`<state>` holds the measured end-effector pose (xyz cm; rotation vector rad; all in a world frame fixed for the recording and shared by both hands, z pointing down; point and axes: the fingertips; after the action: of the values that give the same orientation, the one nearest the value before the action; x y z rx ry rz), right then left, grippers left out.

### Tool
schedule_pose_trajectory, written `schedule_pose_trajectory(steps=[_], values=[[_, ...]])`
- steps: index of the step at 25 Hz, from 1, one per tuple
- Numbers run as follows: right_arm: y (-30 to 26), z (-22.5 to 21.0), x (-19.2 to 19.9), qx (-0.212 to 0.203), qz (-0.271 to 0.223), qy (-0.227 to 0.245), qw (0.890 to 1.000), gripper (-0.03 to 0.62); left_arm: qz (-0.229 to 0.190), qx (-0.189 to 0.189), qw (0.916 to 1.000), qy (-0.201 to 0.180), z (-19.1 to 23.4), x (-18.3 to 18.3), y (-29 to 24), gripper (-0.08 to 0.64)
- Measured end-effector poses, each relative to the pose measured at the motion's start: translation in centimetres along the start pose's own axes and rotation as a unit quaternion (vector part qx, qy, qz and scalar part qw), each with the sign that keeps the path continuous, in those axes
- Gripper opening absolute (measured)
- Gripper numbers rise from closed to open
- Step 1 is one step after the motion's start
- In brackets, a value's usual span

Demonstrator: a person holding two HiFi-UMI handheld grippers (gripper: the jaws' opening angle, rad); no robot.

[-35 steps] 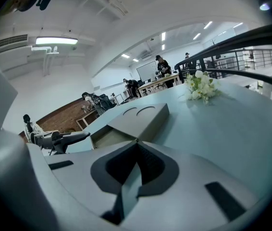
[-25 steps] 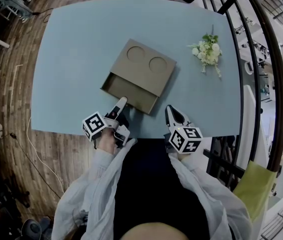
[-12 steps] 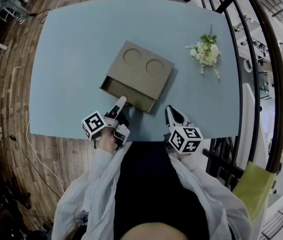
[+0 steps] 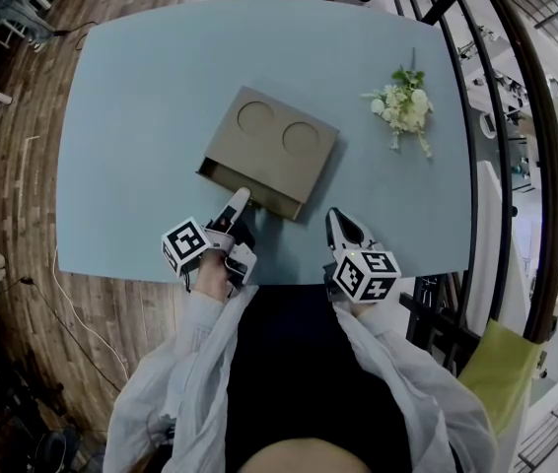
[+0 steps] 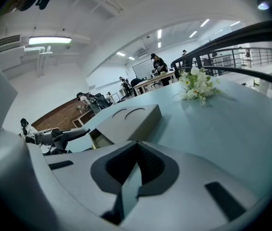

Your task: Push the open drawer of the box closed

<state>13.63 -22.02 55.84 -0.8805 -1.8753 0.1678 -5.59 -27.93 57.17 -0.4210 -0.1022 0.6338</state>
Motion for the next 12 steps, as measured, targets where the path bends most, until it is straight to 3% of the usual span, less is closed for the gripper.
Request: schedule_pose_trajectory(steps=[12], values=[[-0.3, -1.2, -0.3, 0.007, 0.003, -0.004, 1.0, 0.007, 0.004, 0.01, 0.9999, 0.004, -0.9, -0.2, -1.8, 0.279]])
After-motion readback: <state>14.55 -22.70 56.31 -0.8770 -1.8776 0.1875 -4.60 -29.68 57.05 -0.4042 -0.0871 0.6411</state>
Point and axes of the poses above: the fingertips, and each gripper's own axes: y backward along the fingers, z to its left, x out of its underside, and after that the axes turned 10 degrees about -x, right-handed
